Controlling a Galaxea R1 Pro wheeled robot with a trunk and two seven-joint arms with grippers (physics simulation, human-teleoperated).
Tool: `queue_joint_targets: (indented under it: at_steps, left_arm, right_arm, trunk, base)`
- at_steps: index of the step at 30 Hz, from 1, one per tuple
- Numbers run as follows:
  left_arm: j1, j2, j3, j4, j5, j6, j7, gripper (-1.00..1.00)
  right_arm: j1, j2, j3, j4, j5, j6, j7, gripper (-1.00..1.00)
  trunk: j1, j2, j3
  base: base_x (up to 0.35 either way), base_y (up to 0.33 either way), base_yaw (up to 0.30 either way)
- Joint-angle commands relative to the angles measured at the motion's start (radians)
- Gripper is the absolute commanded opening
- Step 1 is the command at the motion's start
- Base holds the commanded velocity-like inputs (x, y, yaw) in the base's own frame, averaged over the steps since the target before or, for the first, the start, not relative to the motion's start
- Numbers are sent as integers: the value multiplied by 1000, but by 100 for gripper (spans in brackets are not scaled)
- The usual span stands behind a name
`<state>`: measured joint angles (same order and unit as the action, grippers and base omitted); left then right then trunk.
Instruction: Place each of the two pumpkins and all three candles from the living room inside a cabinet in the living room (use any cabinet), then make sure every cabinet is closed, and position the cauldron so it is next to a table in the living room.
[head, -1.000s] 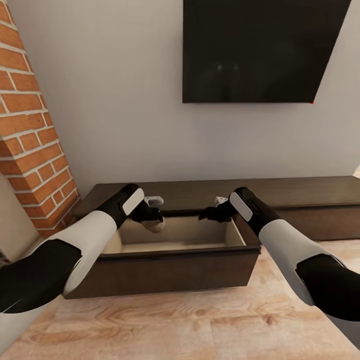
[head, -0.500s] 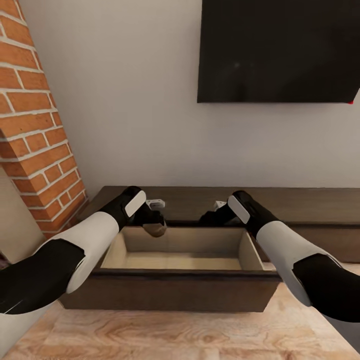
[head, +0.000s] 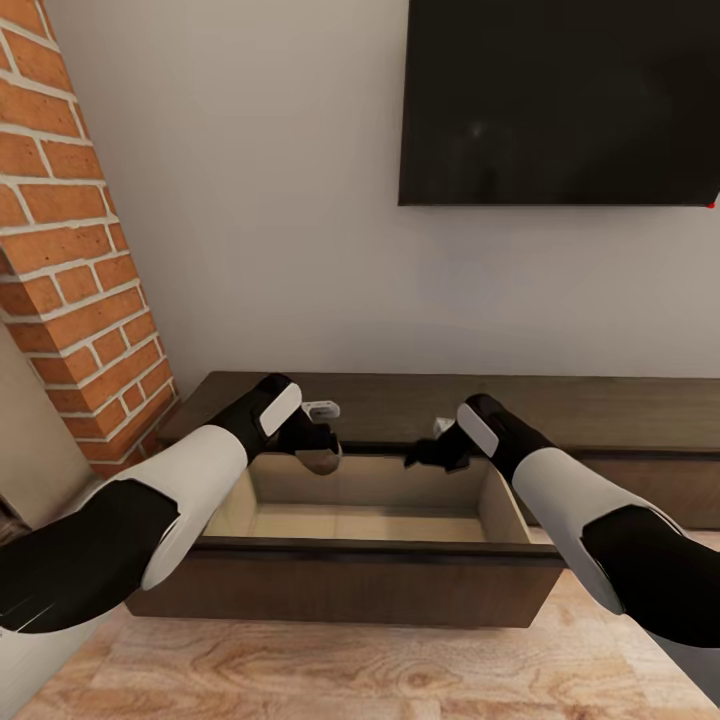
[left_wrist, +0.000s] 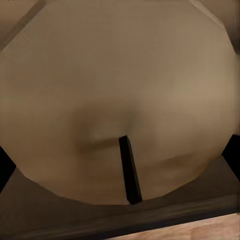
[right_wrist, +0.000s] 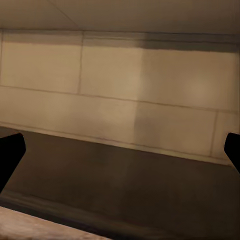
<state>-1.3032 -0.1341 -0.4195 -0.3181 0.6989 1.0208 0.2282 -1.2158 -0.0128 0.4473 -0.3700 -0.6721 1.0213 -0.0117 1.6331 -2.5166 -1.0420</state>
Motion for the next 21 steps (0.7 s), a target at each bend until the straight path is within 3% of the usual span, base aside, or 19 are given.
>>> queue_joint_targets:
  at_steps: [1, 8, 13, 16, 17, 21]
  left_arm:
    - [-1, -1, -7, -1, 8, 2, 8, -100]
    - [1, -7, -7, -1, 8, -2, 10, -100]
    - [1, -6, -7, 5, 6, -6, 17, -100]
    - [1, -5, -6, 10, 6, -16, 17, -100]
    - [1, -4, -6, 13, 7, -29, 17, -100]
    - [1, -5, -7, 59, 7, -78, 17, -100]
  right_arm:
    - [-1, -1, 7, 10, -6, 2, -1, 100]
    - [-1, -1, 7, 34, -6, -4, 1, 100]
    - [-1, 1, 8, 36, -6, -77, 1, 100]
    - [0, 20, 8, 37, -6, -113, 1, 100]
    - [1, 40, 8, 37, -6, -144, 1, 100]
    - [1, 57, 8, 69, -6, -187, 1, 100]
  trunk:
    - [0, 0, -1]
    - [0, 0, -1]
    - [0, 0, -1]
    - [0, 0, -1]
    - [0, 0, -1]
    - [0, -1, -5]
  base:
    - [0, 0, 0]
    - [0, 0, 0]
    - [0, 0, 0]
    - [0, 0, 0]
    - [0, 0, 0]
    - [0, 0, 0]
